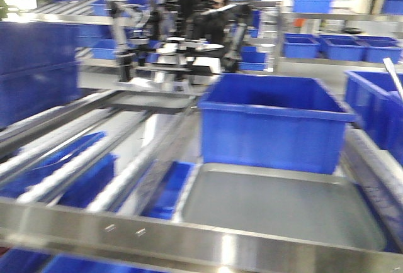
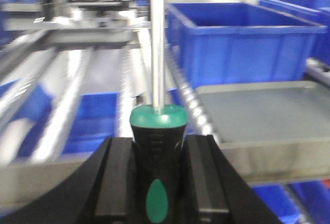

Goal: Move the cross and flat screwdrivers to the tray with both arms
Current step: 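Stop the base in front of the grey tray on the rack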

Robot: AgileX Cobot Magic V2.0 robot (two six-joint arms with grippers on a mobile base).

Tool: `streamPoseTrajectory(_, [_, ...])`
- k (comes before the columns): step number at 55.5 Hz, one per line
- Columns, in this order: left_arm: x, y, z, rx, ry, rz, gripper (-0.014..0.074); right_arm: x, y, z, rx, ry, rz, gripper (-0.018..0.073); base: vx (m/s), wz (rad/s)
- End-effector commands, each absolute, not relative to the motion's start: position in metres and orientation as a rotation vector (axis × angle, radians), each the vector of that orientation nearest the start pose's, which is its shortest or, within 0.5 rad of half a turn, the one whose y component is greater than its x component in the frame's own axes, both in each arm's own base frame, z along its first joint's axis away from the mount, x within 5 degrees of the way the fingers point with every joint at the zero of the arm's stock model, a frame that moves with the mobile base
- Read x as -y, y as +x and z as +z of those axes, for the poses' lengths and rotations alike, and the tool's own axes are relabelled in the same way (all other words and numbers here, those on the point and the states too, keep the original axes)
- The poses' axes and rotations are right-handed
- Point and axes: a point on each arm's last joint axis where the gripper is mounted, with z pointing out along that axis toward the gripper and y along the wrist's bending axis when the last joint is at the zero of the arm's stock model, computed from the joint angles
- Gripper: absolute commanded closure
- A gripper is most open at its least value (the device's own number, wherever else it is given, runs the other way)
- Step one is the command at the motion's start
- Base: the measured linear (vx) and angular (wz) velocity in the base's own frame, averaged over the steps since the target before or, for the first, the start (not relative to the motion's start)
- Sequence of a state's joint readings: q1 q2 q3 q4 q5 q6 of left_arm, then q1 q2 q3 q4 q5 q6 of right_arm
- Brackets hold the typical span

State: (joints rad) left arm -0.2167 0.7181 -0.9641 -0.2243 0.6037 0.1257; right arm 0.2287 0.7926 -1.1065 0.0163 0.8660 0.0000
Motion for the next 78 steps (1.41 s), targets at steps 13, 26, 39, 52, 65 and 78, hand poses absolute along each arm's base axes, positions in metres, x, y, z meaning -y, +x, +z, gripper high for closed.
streamPoseTrajectory(13, [0.0385, 0.1222, 0.4352, -1.705, 0.195, -0.337, 0.0599, -0.0307, 0.1286, 0.4453, -1.907, -0.216, 0.168, 0.0567, 0.24, -0.43])
streamPoseTrajectory(26, [0.0385, 0.1222, 0.4352, -1.705, 0.195, -0.337, 0.0599, -0.0307, 0.1286, 0.4453, -1.907, -0.216, 0.168, 0.0567, 0.21, -0.25])
streamPoseTrajectory(39, [0.0385, 0.1222, 0.4352, -1.705, 0.195, -0.337, 0.0599, -0.0307, 0.1286, 0.4453, -1.907, -0.216, 0.168, 0.0567, 0.13, -0.10])
streamPoseTrajectory(52, [0.0385, 0.1222, 0.4352, -1.705, 0.195, -0.337, 0.0599, -0.0307, 0.1286, 0.4453, -1.907, -0.216, 0.168, 0.0567, 0.05, -0.03])
streamPoseTrajectory(65, [0.0385, 0.1222, 0.4352, -1.705, 0.195, -0.337, 0.0599, -0.0307, 0.1287, 0.4457, -1.903, -0.215, 0.169, 0.0567, 0.00, -0.01])
streamPoseTrajectory(78, [0.0385, 0.1222, 0.4352, -1.705, 0.195, -0.337, 0.0599, -0.0308, 0.1289, 0.4462, -1.898, -0.214, 0.170, 0.0567, 0.00, 0.00])
